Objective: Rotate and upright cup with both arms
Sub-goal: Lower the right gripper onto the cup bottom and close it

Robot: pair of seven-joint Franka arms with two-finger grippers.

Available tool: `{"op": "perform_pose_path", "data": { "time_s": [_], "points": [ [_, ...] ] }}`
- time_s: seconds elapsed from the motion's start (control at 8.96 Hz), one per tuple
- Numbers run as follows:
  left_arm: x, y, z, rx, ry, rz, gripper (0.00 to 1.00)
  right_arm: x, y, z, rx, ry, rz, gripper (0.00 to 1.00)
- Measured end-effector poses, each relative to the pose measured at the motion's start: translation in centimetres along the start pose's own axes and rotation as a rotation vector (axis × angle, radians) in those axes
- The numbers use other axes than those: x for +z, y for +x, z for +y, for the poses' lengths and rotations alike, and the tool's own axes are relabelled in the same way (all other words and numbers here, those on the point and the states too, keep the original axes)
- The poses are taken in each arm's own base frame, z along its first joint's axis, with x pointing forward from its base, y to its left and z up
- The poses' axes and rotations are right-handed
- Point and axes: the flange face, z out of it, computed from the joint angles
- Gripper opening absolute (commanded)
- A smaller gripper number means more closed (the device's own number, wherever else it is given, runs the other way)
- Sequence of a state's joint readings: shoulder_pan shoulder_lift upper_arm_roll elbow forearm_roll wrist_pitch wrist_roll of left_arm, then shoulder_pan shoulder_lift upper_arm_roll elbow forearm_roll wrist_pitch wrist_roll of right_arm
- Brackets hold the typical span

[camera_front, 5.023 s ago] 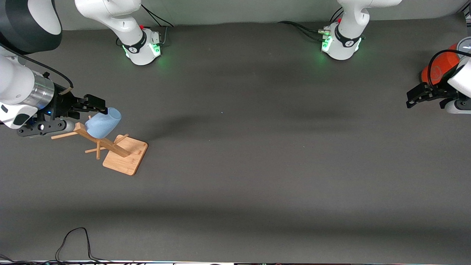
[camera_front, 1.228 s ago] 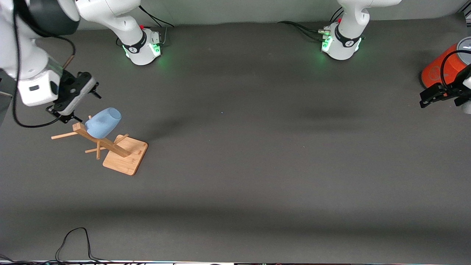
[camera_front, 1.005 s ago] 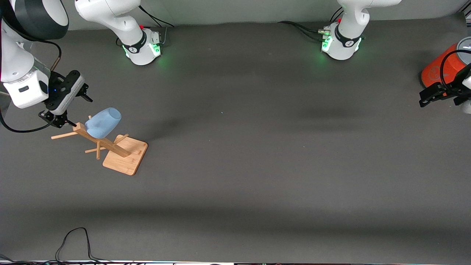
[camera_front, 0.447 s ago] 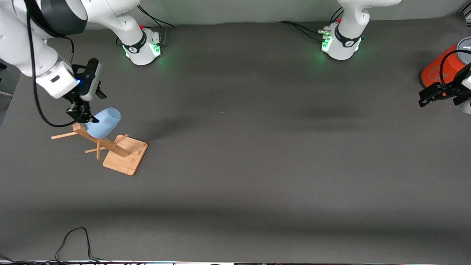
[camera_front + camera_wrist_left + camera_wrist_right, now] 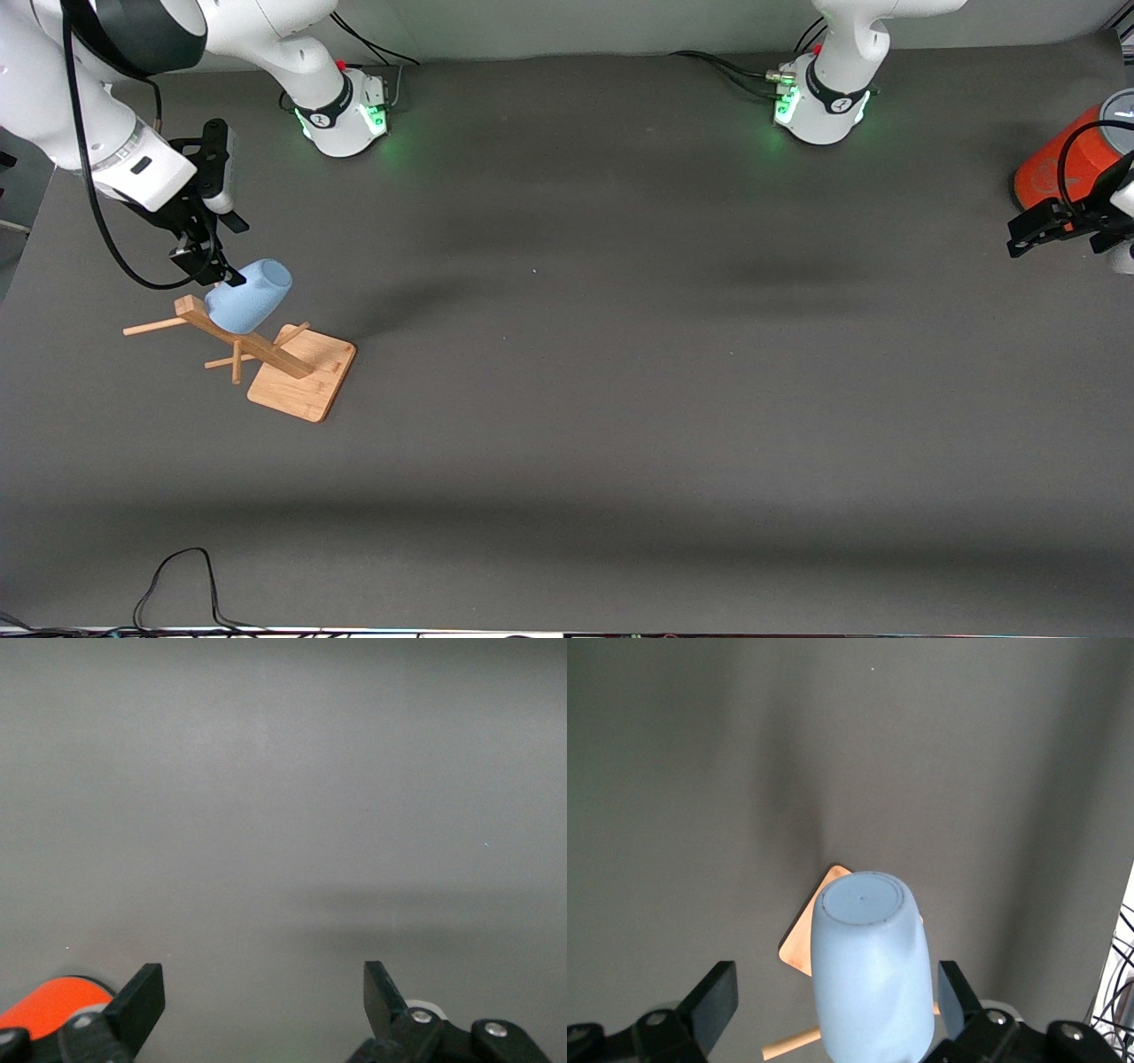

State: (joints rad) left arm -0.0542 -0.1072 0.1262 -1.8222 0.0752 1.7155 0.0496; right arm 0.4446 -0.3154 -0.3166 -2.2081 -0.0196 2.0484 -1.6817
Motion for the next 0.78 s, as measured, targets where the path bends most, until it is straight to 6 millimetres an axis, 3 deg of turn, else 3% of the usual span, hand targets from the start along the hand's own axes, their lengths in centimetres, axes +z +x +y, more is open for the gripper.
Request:
{"op": "perform_pose_path", "data": {
  "time_s": [0.22, 0.56, 0.78],
  "points": [
    [0.0, 0.0, 0.0, 0.001, 0.0, 0.0, 1.0, 1.6, -0.2, 0.2, -0.027, -0.014, -0.006, 1.0],
    [0.0, 0.0, 0.3, 0.005, -0.001, 0.0, 1.0, 3.8, 1.8, 1.3, -0.046, -0.017, 0.018, 0.99],
    [0.0, 0.0, 0.4, 0.006, -0.001, 0.0, 1.0, 5.2, 1.7, 1.4, -0.04, -0.02, 0.013, 0.99]
  ]
}}
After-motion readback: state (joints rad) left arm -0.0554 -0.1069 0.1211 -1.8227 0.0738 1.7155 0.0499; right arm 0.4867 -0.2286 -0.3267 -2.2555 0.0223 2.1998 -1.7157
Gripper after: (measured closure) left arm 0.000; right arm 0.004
